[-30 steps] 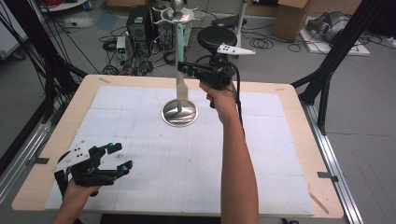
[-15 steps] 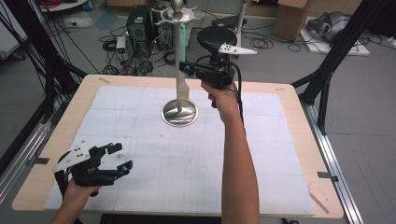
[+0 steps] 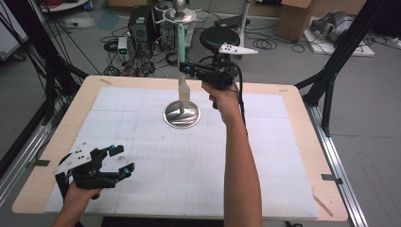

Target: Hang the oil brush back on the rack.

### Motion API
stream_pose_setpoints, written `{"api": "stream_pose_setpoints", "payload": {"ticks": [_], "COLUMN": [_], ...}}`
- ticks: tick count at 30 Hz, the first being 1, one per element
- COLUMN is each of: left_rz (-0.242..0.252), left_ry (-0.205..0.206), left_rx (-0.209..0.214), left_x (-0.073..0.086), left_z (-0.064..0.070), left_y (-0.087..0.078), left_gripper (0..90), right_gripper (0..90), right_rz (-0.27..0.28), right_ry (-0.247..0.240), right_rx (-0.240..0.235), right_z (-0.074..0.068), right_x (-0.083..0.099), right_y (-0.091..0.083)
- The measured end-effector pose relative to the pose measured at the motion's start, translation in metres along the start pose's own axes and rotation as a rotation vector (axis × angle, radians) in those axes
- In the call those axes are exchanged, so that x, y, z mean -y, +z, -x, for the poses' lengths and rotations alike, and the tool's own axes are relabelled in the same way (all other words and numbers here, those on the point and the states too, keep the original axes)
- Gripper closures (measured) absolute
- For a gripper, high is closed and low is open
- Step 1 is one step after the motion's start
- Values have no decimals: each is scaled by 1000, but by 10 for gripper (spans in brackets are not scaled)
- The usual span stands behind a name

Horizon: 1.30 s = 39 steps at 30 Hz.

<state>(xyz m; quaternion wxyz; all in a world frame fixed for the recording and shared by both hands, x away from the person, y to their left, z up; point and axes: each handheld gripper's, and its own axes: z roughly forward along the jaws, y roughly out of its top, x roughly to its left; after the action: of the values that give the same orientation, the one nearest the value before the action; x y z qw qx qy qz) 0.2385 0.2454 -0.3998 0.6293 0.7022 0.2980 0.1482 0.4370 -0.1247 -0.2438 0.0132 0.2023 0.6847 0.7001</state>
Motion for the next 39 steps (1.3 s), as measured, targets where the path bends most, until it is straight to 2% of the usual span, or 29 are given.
{"api": "stream_pose_setpoints", "payload": {"ticks": [6, 14, 16, 17, 18, 19, 20, 23, 25, 28, 32, 35, 39], "left_rz": [0, -2, -1, 0, 1, 1, 1, 3, 1, 6, 8, 11, 8], "left_ry": [4, 2, 2, 4, 2, 2, 0, 1, 5, -3, -9, -15, -16], "left_rx": [2, 0, 0, -2, -1, -2, -5, -8, -14, -21, -26, -32, -39], "left_x": [0, 0, 0, 0, 0, 0, 0, 0, 0, 0, 1, 1, 1], "left_z": [0, 0, 0, 0, -1, -1, -1, -1, -2, -2, -3, -4, -4], "left_y": [0, 0, -1, -1, -1, -1, -1, -1, -1, -1, -2, -2, -2], "left_gripper": [201, 200, 201, 201, 201, 201, 201, 200, 200, 200, 200, 200, 200], "right_gripper": [846, 845, 834, 810, 669, 669, 596, 425, 356, 249, 185, 177, 168], "right_rz": [-3, -6, -12, -14, -31, -31, -45, -82, -105, -129, -196, -224, -216], "right_ry": [15, 8, 9, 3, -9, -9, -17, -82, -121, -152, -209, -212, -201], "right_rx": [-18, -4, 13, 29, 66, 66, 91, 185, 243, 308, 401, 443, 493], "right_z": [3, 6, 4, 4, 2, 2, 0, -7, -13, -21, -34, -42, -55], "right_x": [1, 3, 3, 3, 2, 2, 2, 3, 5, 12, 33, 52, 78], "right_y": [1, 4, 3, 3, 1, 1, 0, -4, -7, -16, -33, -51, -82]}}
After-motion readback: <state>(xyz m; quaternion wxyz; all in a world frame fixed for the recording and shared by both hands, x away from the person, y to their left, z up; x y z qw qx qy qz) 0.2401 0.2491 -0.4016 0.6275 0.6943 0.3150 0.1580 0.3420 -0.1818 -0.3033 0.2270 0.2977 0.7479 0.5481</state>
